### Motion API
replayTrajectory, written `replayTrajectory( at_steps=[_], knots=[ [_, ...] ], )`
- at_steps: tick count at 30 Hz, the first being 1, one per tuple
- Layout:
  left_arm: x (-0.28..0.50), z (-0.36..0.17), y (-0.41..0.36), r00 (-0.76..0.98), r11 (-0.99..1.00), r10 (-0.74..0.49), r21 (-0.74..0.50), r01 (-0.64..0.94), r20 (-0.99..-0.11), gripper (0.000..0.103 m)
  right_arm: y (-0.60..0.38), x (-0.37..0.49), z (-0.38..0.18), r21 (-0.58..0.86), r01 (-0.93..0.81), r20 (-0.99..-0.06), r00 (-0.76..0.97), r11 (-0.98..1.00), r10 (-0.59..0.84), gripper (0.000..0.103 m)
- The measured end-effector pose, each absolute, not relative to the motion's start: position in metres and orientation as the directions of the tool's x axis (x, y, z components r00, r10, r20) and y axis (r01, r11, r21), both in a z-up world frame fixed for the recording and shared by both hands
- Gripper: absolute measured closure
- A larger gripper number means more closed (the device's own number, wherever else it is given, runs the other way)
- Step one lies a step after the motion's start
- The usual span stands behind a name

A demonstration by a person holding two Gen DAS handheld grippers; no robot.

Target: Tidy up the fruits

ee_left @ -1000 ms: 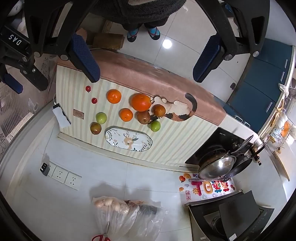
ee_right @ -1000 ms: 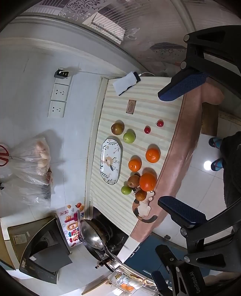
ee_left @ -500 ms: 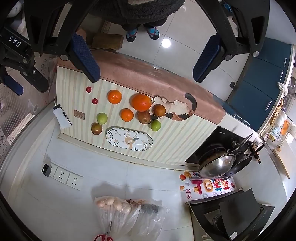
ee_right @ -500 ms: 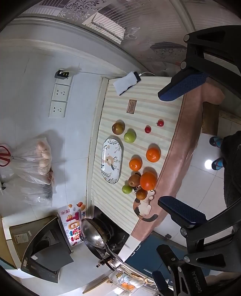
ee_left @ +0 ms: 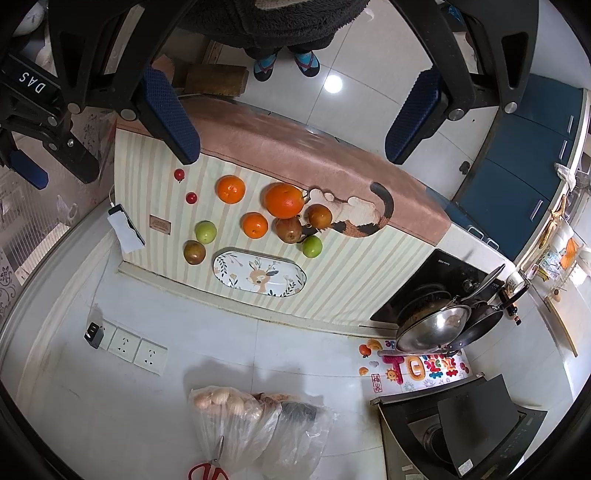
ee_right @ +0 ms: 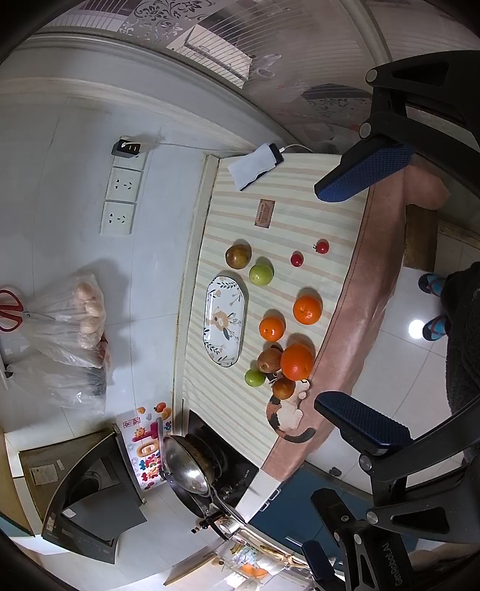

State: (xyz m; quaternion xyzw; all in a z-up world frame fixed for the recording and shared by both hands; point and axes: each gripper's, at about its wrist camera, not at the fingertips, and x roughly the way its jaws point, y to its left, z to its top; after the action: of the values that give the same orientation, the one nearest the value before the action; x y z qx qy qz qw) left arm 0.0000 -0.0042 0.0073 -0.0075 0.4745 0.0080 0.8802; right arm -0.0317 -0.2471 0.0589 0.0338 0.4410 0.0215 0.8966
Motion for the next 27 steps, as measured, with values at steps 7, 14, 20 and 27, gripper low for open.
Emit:
replayTrajectory(
  at_steps=[7, 14, 20, 27],
  knots=[
    [-0.0003, 0.0074, -0.0041, 0.551, 1.0, 0.007, -0.005, -0.02, -0.834, 0.0, -0.2474, -0.0289, 0.0596, 0.081, -0.01, -0.788, 0.611, 0.997, 0.07, 0.0],
    [0.0052, 0.015, -0.0091, 0.552, 1.0, 0.007, -0.003, -0.018, -0.834, 0.0, -0.2458, -0.0301, 0.0599, 0.082, -0.008, -0.788, 0.612, 0.997, 0.07, 0.0],
    [0.0041, 0.0138, -0.0089, 0.555, 1.0, 0.009, -0.003, -0.02, -0.832, 0.0, -0.2453, -0.03, 0.0603, 0.081, -0.009, -0.788, 0.612, 0.997, 0.07, 0.0],
    [0.0041, 0.0141, -0.0094, 0.555, 1.0, 0.009, -0.003, -0.021, -0.831, 0.0, -0.2443, -0.0268, 0.0642, 0.081, -0.012, -0.786, 0.614, 0.997, 0.071, 0.0]
  ],
)
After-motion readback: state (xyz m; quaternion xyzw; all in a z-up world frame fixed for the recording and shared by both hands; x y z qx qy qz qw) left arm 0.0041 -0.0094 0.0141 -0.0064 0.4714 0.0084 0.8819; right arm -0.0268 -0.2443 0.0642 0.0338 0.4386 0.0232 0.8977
